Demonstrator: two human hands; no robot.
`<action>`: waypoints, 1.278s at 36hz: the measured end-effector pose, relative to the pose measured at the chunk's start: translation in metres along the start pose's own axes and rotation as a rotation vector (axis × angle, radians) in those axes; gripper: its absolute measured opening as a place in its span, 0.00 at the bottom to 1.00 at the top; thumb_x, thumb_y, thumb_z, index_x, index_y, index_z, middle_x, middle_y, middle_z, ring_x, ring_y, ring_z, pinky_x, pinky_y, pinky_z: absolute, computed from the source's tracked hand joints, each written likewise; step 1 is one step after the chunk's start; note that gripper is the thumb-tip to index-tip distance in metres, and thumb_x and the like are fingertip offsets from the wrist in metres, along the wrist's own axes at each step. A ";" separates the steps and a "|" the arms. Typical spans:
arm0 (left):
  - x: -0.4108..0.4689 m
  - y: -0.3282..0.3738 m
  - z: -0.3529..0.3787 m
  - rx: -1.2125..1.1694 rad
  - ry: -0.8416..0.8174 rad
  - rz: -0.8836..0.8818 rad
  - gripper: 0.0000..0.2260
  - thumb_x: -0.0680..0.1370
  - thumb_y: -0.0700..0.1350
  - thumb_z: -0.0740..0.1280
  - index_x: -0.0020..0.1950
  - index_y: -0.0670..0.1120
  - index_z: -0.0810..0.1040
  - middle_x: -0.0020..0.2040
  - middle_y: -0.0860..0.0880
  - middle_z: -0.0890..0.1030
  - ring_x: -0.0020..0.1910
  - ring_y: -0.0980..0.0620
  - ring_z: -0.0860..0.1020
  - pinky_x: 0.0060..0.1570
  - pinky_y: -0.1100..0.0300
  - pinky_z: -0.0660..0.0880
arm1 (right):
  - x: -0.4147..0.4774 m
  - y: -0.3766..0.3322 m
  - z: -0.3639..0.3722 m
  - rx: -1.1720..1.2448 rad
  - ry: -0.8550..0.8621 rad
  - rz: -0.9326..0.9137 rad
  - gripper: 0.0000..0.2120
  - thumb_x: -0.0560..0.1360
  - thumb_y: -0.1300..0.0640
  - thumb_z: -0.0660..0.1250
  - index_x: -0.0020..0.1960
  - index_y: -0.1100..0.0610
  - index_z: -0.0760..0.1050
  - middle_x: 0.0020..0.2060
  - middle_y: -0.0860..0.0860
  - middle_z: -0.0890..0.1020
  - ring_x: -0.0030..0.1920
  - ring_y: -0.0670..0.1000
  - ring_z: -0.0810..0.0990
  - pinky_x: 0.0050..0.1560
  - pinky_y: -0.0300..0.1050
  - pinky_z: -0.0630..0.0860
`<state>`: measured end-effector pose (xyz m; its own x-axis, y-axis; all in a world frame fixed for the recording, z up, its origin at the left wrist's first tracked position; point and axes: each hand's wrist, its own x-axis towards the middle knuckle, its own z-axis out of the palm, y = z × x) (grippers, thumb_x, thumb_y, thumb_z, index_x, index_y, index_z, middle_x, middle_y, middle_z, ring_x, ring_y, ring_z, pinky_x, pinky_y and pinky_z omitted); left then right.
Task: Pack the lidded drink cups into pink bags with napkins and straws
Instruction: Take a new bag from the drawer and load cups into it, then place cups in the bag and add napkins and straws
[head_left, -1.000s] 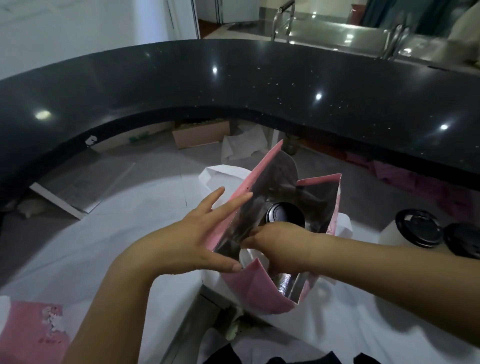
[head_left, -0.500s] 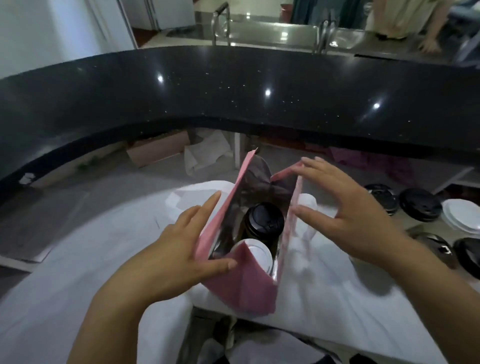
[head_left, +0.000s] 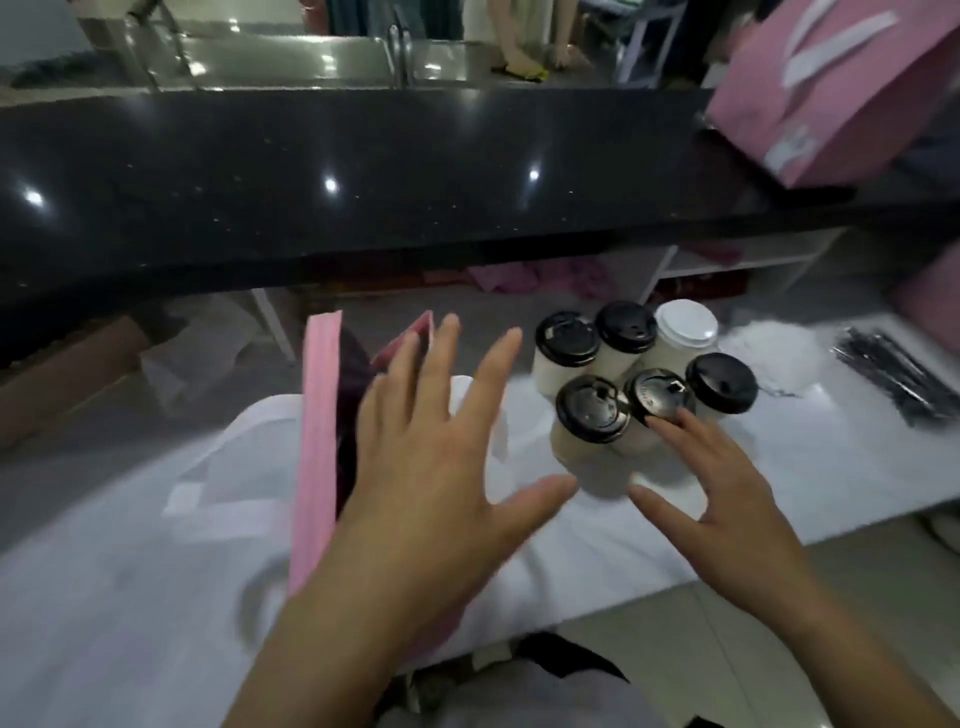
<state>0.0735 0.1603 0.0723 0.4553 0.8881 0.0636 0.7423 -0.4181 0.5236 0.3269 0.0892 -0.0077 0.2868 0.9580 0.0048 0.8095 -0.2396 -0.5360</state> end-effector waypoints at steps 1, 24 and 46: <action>0.001 0.010 0.011 -0.009 -0.032 0.036 0.42 0.71 0.72 0.59 0.72 0.72 0.31 0.74 0.64 0.26 0.73 0.59 0.25 0.71 0.56 0.30 | -0.001 0.007 -0.001 -0.021 0.023 0.013 0.31 0.73 0.34 0.66 0.74 0.40 0.66 0.77 0.46 0.64 0.78 0.49 0.58 0.73 0.61 0.62; 0.098 0.131 0.183 0.015 -0.376 0.118 0.38 0.78 0.66 0.59 0.75 0.68 0.33 0.77 0.59 0.29 0.75 0.55 0.27 0.73 0.53 0.33 | 0.064 0.182 -0.078 0.104 -0.028 0.274 0.29 0.74 0.42 0.70 0.73 0.40 0.66 0.75 0.44 0.66 0.76 0.46 0.62 0.75 0.54 0.62; 0.214 0.252 0.415 0.191 -0.670 -0.051 0.38 0.79 0.61 0.61 0.80 0.59 0.39 0.80 0.52 0.35 0.79 0.47 0.35 0.77 0.48 0.40 | 0.244 0.427 -0.094 -0.194 -0.353 -0.046 0.34 0.76 0.47 0.67 0.78 0.45 0.57 0.79 0.50 0.57 0.79 0.51 0.54 0.75 0.51 0.52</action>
<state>0.5623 0.1661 -0.1350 0.5770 0.6237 -0.5272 0.8164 -0.4595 0.3499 0.7904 0.2063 -0.1558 0.0815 0.9556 -0.2830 0.9088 -0.1878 -0.3725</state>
